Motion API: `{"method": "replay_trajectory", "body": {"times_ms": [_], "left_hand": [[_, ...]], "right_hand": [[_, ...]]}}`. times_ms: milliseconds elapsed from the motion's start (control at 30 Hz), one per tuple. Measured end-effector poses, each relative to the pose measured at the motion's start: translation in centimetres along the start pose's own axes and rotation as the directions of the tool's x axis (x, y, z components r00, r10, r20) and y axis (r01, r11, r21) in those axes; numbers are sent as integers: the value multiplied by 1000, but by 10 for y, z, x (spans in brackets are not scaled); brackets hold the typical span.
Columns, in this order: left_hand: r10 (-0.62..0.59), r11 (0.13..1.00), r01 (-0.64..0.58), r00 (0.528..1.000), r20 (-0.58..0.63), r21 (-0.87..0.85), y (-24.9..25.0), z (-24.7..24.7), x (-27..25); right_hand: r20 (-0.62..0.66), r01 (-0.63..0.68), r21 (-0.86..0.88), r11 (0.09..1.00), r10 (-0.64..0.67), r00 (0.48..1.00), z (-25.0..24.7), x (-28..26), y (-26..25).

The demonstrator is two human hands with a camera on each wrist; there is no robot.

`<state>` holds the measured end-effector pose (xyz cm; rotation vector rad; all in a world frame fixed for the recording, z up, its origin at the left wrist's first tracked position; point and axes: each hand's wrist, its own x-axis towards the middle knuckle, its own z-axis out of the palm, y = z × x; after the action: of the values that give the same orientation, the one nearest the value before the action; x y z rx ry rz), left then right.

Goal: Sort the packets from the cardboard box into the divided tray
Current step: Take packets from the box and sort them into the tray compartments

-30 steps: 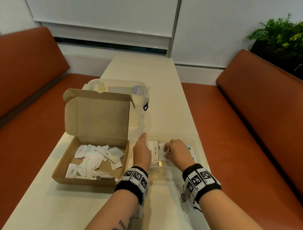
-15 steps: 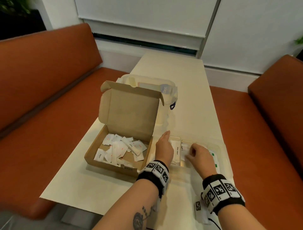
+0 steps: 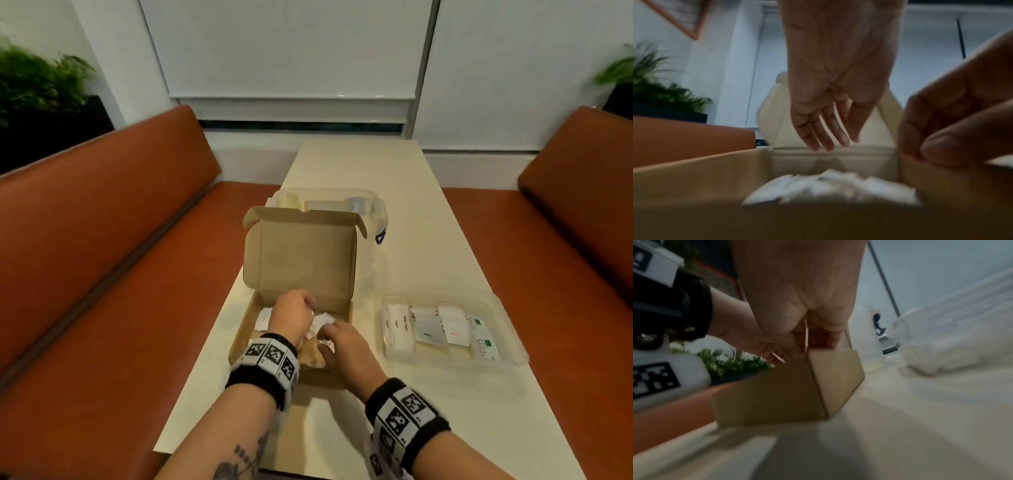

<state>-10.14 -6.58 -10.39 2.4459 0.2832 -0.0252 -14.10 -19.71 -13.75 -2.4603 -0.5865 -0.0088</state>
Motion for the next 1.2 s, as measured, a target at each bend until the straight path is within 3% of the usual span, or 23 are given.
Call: {"method": "replay_trajectory", "body": {"times_ms": [133,267,633,800,900,1033,1100,1200], "left_hand": [[149,905,-246,948,282,346,-37,2,12],[142,790,-364,892,429,494,-49,13,26],[255,619,-465,882,397,634,-34,21,31],[269,607,-466,883,385,644,-33,21,28],[269,695,-428,900,343,578,-36,15,28],[267,934,-292,953,141,206,-37,1,25],[257,966,-257,966,43,7,-37,-6,22],[187,941,-193,981,-47,-277,-39,-16,17]], "right_hand": [[34,15,-58,998,-13,999,21,-3,-8],[40,-34,-80,996,38,999,22,1,-9],[74,-98,-139,985,109,991,22,6,-12],[87,-88,-154,984,103,991,22,7,-11],[81,-84,-153,985,97,992,22,6,-10],[106,-82,-136,987,97,990,19,5,-11],[135,-100,-129,987,117,984,15,9,-13],[229,-190,-107,976,211,950,8,20,-17]]}}
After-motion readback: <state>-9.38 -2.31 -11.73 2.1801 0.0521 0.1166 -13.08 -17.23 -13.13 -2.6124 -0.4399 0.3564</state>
